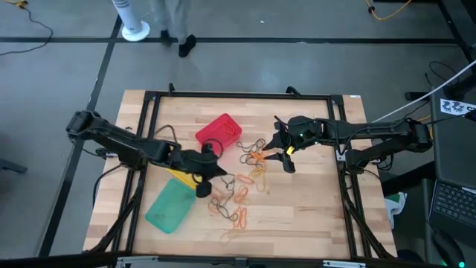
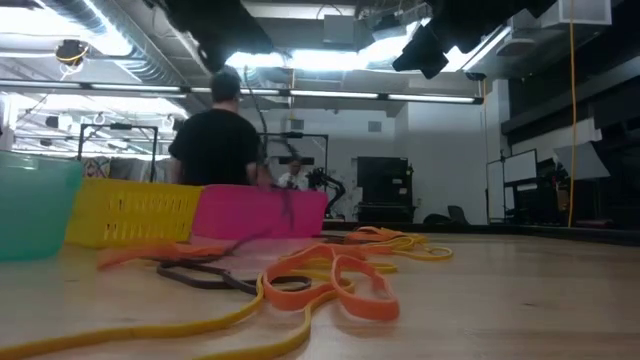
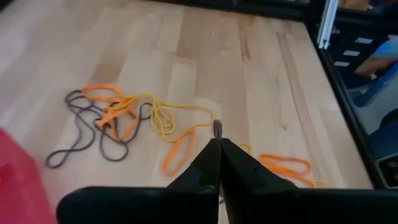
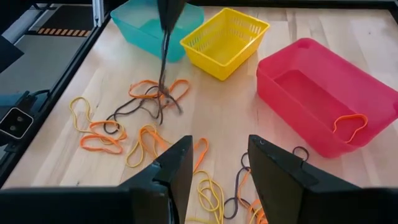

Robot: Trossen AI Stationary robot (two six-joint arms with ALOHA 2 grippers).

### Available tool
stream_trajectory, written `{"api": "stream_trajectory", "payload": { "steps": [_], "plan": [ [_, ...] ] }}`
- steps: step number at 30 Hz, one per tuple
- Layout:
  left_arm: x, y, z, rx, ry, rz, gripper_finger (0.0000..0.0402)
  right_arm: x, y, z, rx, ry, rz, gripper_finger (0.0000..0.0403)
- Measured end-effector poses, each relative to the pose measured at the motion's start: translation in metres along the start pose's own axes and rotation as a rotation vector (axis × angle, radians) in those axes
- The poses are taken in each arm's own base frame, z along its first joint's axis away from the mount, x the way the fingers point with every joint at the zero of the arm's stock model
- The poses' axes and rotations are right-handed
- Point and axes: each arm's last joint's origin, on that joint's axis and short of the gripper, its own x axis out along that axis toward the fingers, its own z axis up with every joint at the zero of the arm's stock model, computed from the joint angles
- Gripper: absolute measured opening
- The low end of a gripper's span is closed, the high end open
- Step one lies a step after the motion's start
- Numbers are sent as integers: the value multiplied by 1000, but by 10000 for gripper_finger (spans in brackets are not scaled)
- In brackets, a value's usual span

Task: Sort rubber bands into baskets
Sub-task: Put the black rubber band into the yellow bin

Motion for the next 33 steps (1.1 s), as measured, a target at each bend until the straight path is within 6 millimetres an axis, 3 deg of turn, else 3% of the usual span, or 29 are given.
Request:
{"api": "stream_trajectory", "payload": {
  "steps": [8, 14, 22, 27, 33],
  "plan": [
    [-53, 11, 6, -15, -32, 17, 1, 0, 0, -2, 4, 19, 2, 156],
    [-79, 16, 8, -26, -71, 7, 1, 0, 0, -2, 5, 21, 2, 156],
    [-85, 16, 12, -46, -117, -2, 1, 8, -2, -2, 25, 22, -13, 156],
    [-82, 16, 12, -33, -111, 2, 1, 36, -8, -4, 80, 14, -14, 156],
    [-83, 19, 2, -20, -10, 32, 1, 70, -14, -20, 101, 103, 1, 156]
  ]
}}
